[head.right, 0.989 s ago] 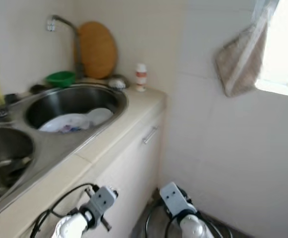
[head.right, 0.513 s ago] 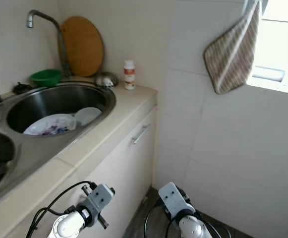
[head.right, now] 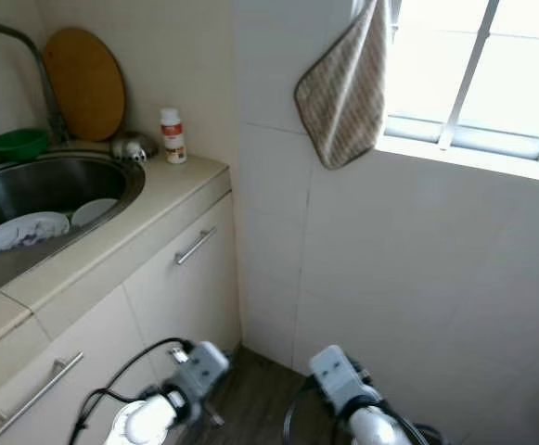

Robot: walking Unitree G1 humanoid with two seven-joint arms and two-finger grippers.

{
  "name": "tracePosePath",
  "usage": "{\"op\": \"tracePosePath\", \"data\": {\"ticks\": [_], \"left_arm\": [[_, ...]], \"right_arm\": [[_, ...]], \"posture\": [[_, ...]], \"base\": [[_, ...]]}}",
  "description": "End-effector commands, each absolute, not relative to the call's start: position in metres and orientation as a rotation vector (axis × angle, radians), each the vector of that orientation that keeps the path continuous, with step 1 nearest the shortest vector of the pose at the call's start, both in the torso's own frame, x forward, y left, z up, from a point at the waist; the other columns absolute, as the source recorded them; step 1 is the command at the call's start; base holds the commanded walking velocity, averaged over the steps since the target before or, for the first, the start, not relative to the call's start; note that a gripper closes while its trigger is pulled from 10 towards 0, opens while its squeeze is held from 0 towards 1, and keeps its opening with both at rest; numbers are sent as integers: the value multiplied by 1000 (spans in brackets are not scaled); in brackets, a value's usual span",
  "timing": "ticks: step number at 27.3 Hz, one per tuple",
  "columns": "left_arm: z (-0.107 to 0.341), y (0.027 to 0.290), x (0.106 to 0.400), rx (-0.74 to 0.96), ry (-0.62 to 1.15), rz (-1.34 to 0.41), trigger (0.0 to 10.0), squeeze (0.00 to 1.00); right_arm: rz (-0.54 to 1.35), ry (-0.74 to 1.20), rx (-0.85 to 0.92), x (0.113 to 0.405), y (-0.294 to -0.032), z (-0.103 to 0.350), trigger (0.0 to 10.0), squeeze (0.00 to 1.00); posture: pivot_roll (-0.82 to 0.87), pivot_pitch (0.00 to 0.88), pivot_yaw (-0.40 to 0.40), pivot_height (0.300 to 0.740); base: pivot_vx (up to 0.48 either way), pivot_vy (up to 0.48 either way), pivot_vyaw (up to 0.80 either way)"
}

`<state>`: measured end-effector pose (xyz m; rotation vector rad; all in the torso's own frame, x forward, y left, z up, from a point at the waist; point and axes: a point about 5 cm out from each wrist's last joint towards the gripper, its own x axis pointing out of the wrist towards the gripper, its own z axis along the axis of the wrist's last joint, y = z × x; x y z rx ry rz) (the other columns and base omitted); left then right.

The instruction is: Kitchen organization

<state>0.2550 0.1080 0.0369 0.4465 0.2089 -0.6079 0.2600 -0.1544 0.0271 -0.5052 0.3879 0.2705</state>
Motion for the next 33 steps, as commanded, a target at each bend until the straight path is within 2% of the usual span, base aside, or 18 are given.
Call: {"op": "tracePosePath", "data": {"ticks": [1,6,13,31,33], "left_arm": [[39,117,257,457,205,-592,10000,0],[38,118,256,444,216,-585,10000,0],[37,118,256,430,217,-593,10000,0],[37,119,254,425,206,-602,10000,0],[38,118,254,428,206,-608,10000,0]], "right_arm": [[265,378,-478,262,-150,30,10000,0],[241,384,-445,263,-153,30,10000,0],[241,384,-441,262,-154,30,10000,0],[247,372,-413,261,-150,29,10000,0],[258,361,-422,261,-149,31,10000,0]], "posture": [[11,0,-6,740],[10,0,-5,740],[6,0,-2,740],[4,0,4,740],[3,0,7,740]], "base": [[0,0,0],[0,0,-759],[0,459,-800],[0,0,-797],[0,0,0]]}}
